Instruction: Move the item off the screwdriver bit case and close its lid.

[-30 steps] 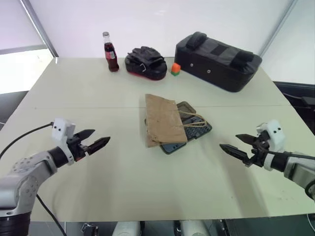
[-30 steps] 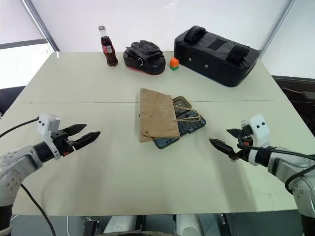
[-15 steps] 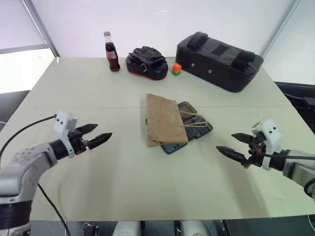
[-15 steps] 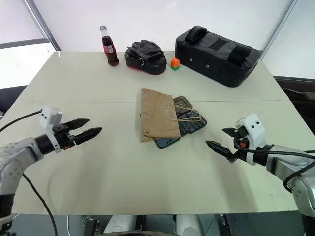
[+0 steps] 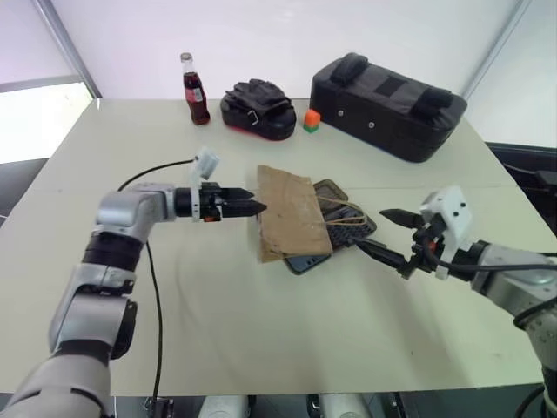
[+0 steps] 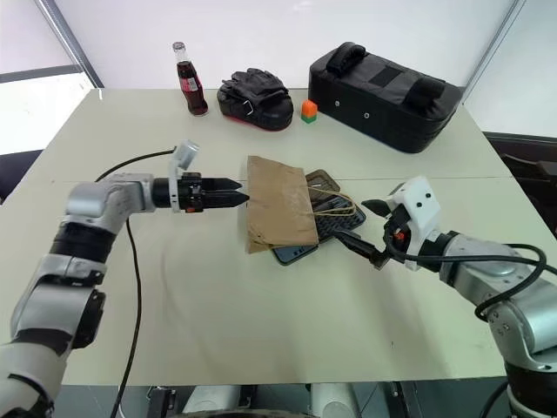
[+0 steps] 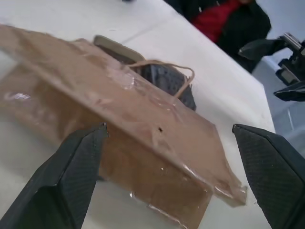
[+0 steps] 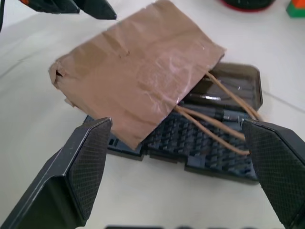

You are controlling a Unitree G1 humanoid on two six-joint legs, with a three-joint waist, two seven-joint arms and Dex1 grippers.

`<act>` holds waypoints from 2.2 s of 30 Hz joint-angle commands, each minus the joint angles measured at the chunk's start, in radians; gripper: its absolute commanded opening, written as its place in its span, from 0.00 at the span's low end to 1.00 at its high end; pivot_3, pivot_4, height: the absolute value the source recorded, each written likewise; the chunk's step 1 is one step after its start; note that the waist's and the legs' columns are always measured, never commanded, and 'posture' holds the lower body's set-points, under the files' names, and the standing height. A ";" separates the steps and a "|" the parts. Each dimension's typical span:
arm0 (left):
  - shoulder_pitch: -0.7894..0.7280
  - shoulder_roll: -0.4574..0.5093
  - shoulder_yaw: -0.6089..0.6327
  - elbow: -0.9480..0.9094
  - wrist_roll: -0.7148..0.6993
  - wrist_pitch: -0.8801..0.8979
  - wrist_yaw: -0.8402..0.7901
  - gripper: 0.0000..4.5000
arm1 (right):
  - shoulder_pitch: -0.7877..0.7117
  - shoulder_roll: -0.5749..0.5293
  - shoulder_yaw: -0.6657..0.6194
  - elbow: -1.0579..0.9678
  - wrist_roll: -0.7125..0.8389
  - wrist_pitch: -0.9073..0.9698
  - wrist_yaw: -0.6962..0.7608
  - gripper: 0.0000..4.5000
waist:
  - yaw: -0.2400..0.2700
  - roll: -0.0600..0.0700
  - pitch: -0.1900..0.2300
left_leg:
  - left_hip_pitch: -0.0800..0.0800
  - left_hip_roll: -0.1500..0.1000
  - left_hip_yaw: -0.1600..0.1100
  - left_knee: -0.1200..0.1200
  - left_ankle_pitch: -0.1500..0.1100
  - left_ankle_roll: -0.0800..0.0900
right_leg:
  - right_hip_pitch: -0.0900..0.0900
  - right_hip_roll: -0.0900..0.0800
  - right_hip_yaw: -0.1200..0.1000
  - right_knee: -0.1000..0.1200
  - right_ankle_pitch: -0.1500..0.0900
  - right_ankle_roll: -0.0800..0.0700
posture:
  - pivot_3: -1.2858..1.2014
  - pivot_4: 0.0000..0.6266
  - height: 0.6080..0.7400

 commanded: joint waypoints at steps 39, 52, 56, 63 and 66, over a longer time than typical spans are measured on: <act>0.380 0.054 0.500 -0.645 -0.073 0.253 0.570 0.02 | -0.057 0.056 0.081 0.072 -0.045 -0.087 0.002 1.00 | -0.003 -0.001 0.000 | 0.000 0.002 -0.006 0.003 0.002 -0.004 | -0.002 -0.003 0.001 0.008 0.001 0.001 | 0.52 0.24 1.00; -0.027 0.008 0.189 -0.053 -0.006 0.065 0.170 0.99 | -0.029 0.066 0.070 0.041 -0.071 -0.086 -0.018 1.00 | -0.002 -0.001 0.000 | 0.003 -0.003 -0.006 0.003 0.003 -0.005 | 0.000 -0.001 0.000 0.009 0.001 0.001 | 0.52 0.24 1.00; -0.164 -0.023 0.125 0.230 0.099 -0.091 0.074 0.99 | 0.001 0.057 0.010 -0.030 -0.026 -0.053 -0.041 1.00 | -0.008 -0.001 0.000 | 0.003 -0.004 -0.005 0.003 0.003 -0.005 | 0.000 -0.001 0.001 0.010 0.000 0.001 | 0.52 0.24 1.00; -0.314 -0.123 0.115 0.547 0.206 -0.230 0.002 0.99 | -0.010 0.061 -0.070 -0.110 0.039 -0.001 -0.118 1.00 | -0.001 -0.001 0.000 | 0.002 -0.004 -0.005 0.003 0.003 -0.005 | 0.000 -0.001 0.000 0.009 0.000 0.001 | 0.52 0.24 1.00; -0.329 -0.156 0.121 0.599 0.238 -0.267 -0.003 0.99 | 0.006 0.066 -0.070 -0.124 0.043 0.003 -0.139 1.00 | 0.000 -0.001 0.000 | 0.002 -0.004 -0.006 0.003 0.003 -0.005 | 0.000 -0.001 0.001 0.009 0.000 0.001 | 0.52 0.24 1.00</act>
